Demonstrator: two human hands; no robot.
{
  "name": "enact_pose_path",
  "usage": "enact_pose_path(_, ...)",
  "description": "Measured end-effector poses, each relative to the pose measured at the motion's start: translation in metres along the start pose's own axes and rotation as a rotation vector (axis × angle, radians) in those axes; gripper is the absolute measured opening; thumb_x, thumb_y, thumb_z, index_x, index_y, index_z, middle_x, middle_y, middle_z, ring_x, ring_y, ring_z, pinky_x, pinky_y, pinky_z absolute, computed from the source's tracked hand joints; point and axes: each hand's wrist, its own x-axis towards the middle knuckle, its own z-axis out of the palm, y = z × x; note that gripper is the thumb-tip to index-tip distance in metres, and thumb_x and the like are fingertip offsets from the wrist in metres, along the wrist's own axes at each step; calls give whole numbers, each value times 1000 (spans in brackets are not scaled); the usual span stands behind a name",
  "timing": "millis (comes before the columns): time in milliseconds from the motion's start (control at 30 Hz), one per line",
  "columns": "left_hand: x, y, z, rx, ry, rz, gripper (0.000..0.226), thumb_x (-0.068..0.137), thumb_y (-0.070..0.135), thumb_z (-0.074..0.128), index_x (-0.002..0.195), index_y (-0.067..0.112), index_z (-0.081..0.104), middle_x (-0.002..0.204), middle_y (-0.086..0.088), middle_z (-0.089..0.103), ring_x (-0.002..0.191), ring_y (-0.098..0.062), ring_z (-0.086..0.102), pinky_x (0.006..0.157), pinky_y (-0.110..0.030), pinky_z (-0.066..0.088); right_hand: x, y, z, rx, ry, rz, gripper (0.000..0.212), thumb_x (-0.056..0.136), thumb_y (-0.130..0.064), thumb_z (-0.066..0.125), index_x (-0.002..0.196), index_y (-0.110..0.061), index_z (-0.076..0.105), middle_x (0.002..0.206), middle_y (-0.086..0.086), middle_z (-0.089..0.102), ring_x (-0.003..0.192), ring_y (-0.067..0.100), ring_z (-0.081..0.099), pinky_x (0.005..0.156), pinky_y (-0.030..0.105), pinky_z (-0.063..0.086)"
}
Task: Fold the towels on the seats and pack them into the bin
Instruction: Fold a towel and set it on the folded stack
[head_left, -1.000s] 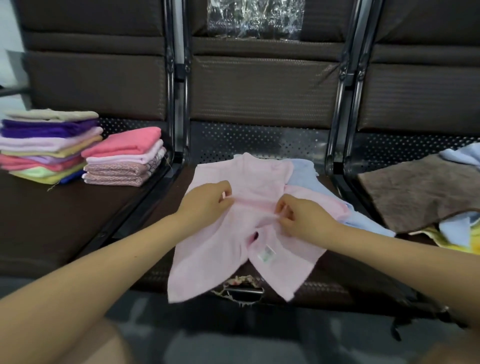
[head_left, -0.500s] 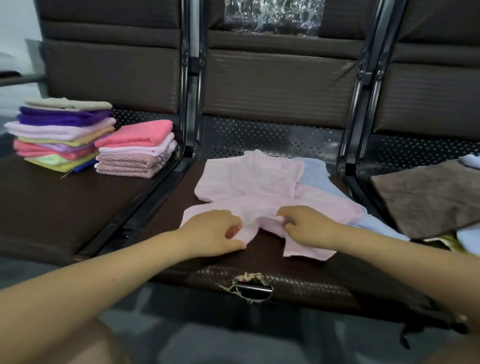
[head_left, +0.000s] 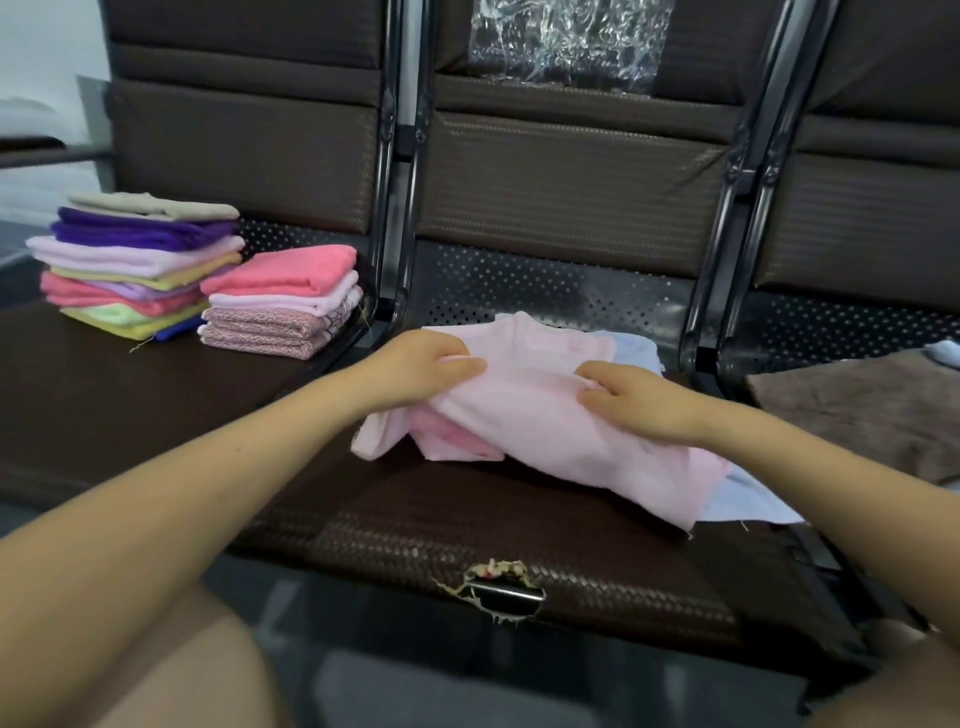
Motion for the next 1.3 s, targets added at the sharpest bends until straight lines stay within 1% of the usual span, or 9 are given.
enact_pose_path(67,3,-6,-7,-14,-68,9,42,93,33,59,57,16,46,60,6,41,60,-6,38,60,-23,32,5,12,-7,-79,-11,63,29,102,-18,34,125,-20,51,121,1,58,103,21,54,83,28,41)
enact_pose_path(200,6,-25,-7,18,-180,-36,42,93,36,58,66,5,51,67,0,40,64,-8,37,62,-26,30,11,32,-2,-27,-80,191,34,99,-11,30,119,-17,56,111,7,57,80,22,55,57,23,48)
enact_pose_path(333,12,-40,-7,-2,-165,-60,40,93,32,59,77,-6,58,71,-3,44,68,-9,39,62,-26,30,24,45,5,33,-30,192,33,100,-32,40,75,-18,56,80,-4,55,80,19,51,63,22,39)
enact_pose_path(433,19,-50,-11,63,-103,-39,21,92,21,60,91,3,69,85,-2,63,77,-9,50,63,-15,37,35,50,3,102,61,169,41,89,-55,57,75,-17,52,74,-6,54,69,12,49,61,27,37)
enact_pose_path(533,29,-61,-12,52,-68,-56,18,90,18,61,96,4,71,87,-1,64,79,-9,52,67,-20,40,45,56,8,96,173,117,17,92,-33,62,89,-16,58,86,-8,57,82,12,51,63,19,37)
enact_pose_path(733,49,-82,2,4,53,-98,35,94,24,58,74,-4,59,66,-2,46,65,-11,40,56,-21,29,50,83,4,999,378,254,23,96,-25,56,102,-7,70,107,16,70,94,29,64,91,43,50)
enact_pose_path(867,60,-83,26,21,18,-82,29,101,24,43,73,15,48,73,4,49,78,-16,45,66,-25,34,54,79,11,610,440,230,31,100,-30,48,78,-14,61,79,0,59,75,17,50,65,23,44)
enact_pose_path(1067,52,-66,43,214,-114,-86,31,103,28,34,72,20,37,87,-8,57,81,-23,47,68,-31,29,59,65,43,-131,1,-17,37,102,-40,35,77,-16,49,87,3,59,84,19,54,84,33,41)
enact_pose_path(1300,-6,-43,32,241,-357,-60,29,102,33,35,81,15,44,82,2,49,80,-16,45,75,-35,36,24,33,36,-163,-183,-25,43,101,-46,34,68,-20,42,74,-6,52,73,12,49,74,28,38)
